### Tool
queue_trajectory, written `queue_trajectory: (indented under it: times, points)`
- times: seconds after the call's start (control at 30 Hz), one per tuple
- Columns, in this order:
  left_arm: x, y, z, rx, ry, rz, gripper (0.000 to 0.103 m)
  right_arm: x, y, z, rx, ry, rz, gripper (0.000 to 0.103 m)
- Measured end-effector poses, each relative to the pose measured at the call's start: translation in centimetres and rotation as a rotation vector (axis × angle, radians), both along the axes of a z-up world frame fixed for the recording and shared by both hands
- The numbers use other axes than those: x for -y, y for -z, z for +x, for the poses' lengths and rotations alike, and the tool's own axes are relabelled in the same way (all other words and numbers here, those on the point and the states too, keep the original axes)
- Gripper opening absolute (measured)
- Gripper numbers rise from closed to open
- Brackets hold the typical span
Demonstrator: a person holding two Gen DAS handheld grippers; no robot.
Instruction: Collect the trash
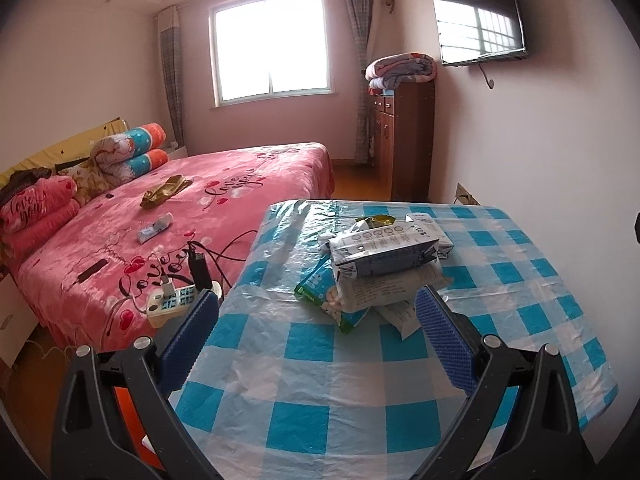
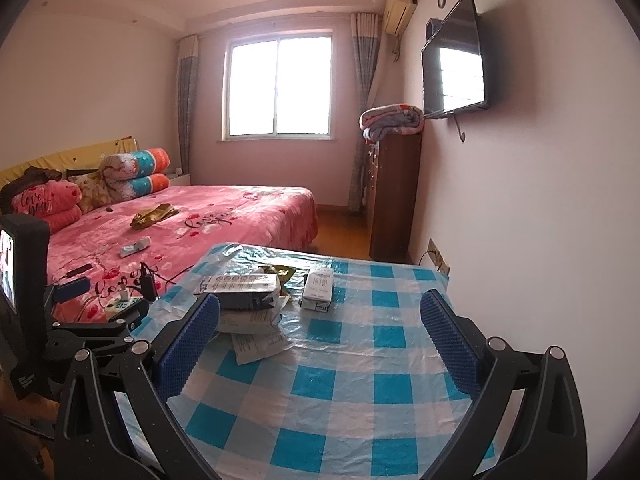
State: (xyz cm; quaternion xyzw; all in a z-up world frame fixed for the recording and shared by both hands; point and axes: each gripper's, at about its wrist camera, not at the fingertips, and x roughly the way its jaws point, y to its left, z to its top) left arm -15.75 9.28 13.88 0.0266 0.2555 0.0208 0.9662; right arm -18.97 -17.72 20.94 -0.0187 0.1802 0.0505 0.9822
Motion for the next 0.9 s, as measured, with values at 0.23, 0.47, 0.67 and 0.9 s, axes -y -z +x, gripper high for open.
queue_trajectory:
  times: [0.23,0.47,0.67,0.9]
  points:
    - [-0.4,0.5,0.6,-0.019,-0.026,0.000,0.099,0.2,0.5,0.9,-0.015,-0.014,0.011,0.099]
    - [-0.5,1.5,1.1,-0.045,-0.044,0.004,0.099,0.3,1.8,2.3,-0.034,-0.049,0.046,0.099]
    - [-0.2,2.0,1.8,-0.054,-0.037,0.017,0.099,0.5,3.1,3.4,-0.089,-0.080,0.086,0.099]
    - [0.0,2.6,2.5,-0.079,-0.032,0.029,0.099,0.2,4.8,4.8,-0.166,-0.144,0.107,0.099]
